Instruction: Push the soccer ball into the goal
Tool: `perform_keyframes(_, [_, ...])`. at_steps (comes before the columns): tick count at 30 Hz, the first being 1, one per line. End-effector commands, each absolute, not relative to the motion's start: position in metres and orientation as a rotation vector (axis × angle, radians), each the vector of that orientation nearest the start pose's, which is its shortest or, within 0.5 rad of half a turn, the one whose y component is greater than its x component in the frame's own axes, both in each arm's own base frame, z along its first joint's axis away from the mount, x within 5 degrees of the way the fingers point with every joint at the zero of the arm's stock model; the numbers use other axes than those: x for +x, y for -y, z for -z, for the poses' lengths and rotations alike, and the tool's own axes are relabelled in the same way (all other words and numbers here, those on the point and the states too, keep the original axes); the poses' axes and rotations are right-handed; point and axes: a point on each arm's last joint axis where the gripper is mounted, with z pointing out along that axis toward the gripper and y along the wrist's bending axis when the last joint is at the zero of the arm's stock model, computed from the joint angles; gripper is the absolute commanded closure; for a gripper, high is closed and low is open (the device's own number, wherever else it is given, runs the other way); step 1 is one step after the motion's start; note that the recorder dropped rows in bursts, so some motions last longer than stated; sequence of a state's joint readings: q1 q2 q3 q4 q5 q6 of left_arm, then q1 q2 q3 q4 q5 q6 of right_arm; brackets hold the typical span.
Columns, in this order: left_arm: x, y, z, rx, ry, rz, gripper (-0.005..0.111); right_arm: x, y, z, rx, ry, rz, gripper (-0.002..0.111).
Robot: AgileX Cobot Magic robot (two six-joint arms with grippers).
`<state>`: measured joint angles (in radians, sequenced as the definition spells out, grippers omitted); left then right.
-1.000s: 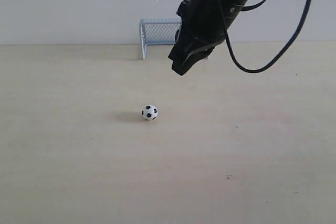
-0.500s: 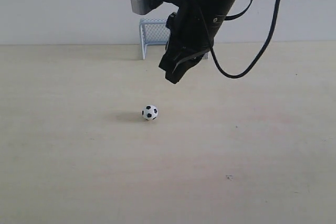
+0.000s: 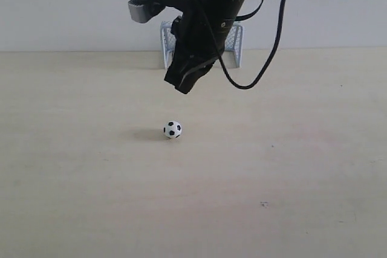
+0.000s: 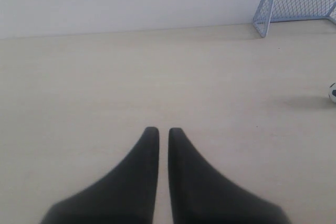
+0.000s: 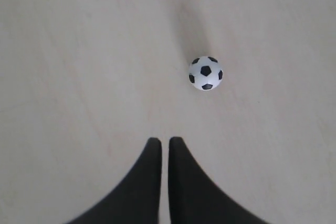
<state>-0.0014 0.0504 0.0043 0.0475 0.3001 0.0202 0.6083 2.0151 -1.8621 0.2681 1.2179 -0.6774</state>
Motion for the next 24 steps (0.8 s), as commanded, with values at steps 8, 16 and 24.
perform_keyframes(8, [0.058,-0.001,-0.184,0.044,-1.82,-0.038,0.1,0.349,-0.286,-0.264,-1.676,-2.308,-0.347,0.108])
perform_keyframes(16, [0.058,-0.001,-0.184,0.044,-1.82,-0.038,0.1,0.353,-0.289,-0.246,-1.693,-2.343,-0.351,0.108])
perform_keyframes(24, [0.058,-0.001,-0.184,0.044,-1.82,-0.038,0.1,0.357,-0.292,-0.228,-1.72,-2.37,-0.352,0.108])
